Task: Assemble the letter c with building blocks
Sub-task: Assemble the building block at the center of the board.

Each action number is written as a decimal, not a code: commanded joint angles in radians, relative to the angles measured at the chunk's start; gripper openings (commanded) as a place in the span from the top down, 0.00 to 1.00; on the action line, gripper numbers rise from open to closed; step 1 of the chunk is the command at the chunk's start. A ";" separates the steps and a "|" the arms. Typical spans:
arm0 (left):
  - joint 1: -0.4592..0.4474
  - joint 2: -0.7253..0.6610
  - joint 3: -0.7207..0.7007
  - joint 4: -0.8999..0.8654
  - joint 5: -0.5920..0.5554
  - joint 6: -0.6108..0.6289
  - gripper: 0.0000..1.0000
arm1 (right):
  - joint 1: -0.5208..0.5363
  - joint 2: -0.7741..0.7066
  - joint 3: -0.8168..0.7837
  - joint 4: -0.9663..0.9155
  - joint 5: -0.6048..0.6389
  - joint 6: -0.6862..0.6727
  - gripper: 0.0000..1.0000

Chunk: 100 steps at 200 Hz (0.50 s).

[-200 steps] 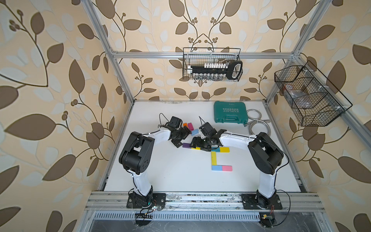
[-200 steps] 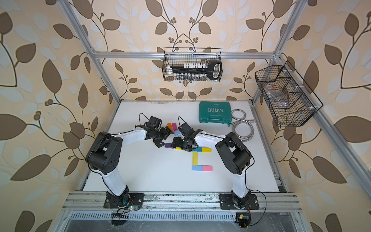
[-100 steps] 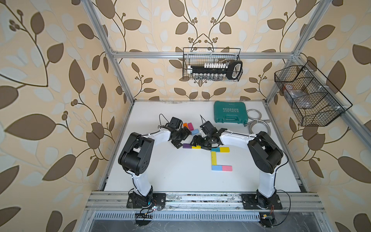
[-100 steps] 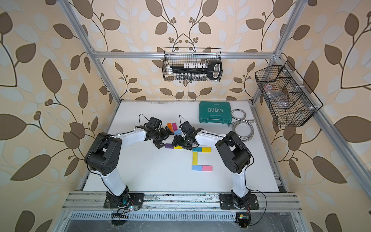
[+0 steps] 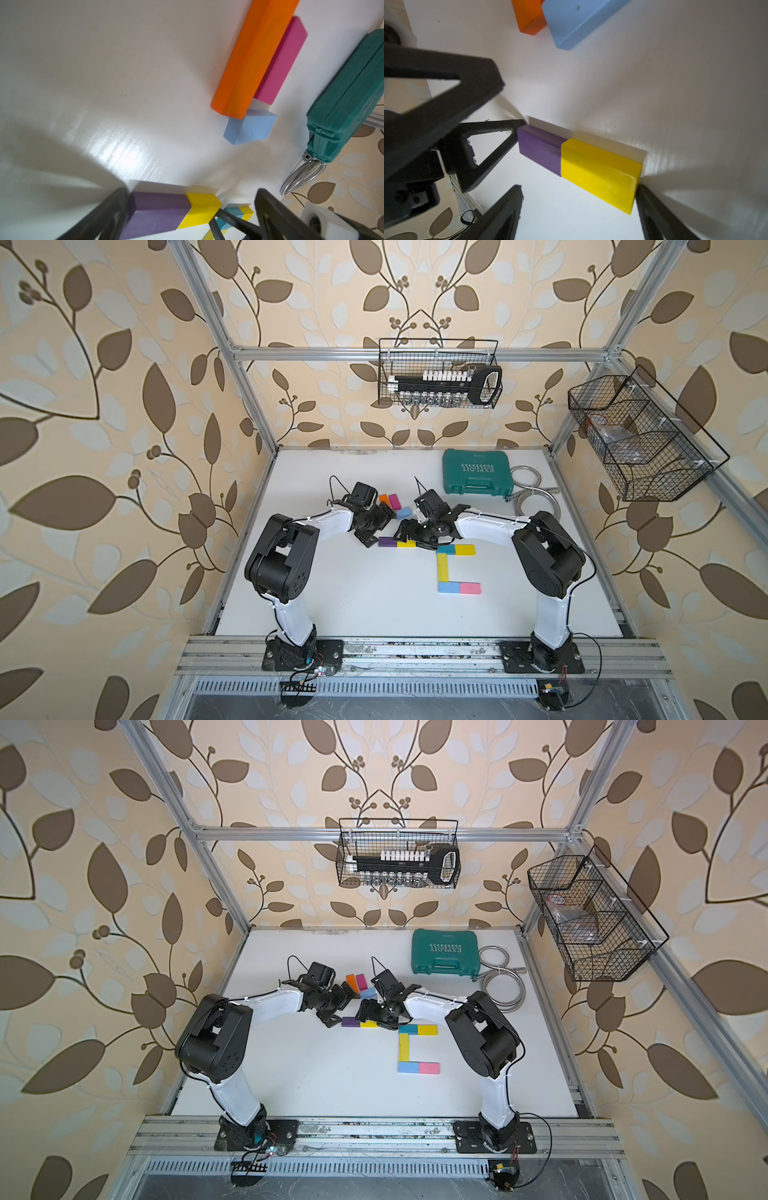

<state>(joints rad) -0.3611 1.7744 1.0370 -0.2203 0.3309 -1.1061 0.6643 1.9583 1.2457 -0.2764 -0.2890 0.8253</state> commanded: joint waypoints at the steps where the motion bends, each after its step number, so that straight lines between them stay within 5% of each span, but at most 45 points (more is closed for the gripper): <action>1: -0.012 0.004 0.017 -0.074 -0.029 0.012 0.02 | -0.005 0.035 -0.007 -0.036 0.012 -0.017 0.15; 100: -0.009 0.023 0.047 -0.093 -0.043 0.021 0.01 | -0.018 0.019 -0.024 -0.045 0.025 -0.022 0.15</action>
<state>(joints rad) -0.3614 1.7763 1.0561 -0.2707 0.3096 -1.1027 0.6575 1.9583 1.2457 -0.2764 -0.2962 0.8207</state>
